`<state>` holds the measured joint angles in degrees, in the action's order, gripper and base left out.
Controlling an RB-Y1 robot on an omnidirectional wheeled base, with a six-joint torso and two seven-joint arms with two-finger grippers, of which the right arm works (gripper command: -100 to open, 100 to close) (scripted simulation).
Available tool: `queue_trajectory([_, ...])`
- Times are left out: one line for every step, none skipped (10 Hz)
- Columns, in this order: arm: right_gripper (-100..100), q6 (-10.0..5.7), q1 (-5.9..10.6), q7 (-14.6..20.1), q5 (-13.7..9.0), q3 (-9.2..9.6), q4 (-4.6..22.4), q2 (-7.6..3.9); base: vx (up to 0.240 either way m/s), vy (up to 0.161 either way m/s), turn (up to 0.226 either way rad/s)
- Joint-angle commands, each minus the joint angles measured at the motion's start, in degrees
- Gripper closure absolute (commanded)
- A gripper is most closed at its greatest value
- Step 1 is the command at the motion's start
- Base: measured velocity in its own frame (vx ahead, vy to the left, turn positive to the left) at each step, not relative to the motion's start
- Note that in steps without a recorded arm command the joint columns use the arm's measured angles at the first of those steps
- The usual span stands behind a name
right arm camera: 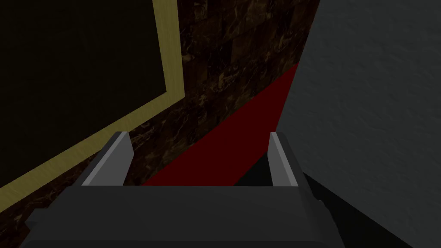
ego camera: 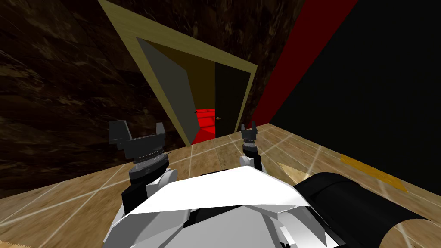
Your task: Push the door open
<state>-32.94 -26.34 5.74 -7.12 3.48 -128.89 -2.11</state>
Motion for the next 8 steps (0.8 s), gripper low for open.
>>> queue_trajectory([-100, -0.24, 0.69, -0.20, 0.12, 0.00, 1.90, -0.33, 0.176, -0.038, 0.010])
queue_trajectory([-100, -0.41, 1.17, -0.33, 0.20, 0.00, 3.22, -0.52, 0.143, -0.024, 0.040])
queue_trajectory([-100, -0.58, 1.65, -0.47, 0.28, 0.00, 4.54, -0.72, 0.138, -0.013, 0.026])
queue_trajectory([-100, -0.81, 2.32, -0.66, 0.39, -0.01, 6.39, -0.94, 0.161, -0.012, 0.021])
queue_trajectory([-100, -0.93, 2.67, -0.76, 0.45, -0.01, 7.34, -1.05, 0.140, -0.037, 0.015])
queue_trajectory([-100, -1.05, 3.02, -0.86, 0.50, -0.01, 8.29, -1.16, 0.111, -0.020, 0.024])
queue_trajectory([-100, -1.33, 3.80, -1.08, 0.64, -0.01, 10.45, -1.38, 0.117, -0.019, 0.026])
queue_trajectory([-100, -1.48, 4.24, -1.21, 0.71, -0.01, 11.64, -1.48, 0.131, -0.033, 0.028])
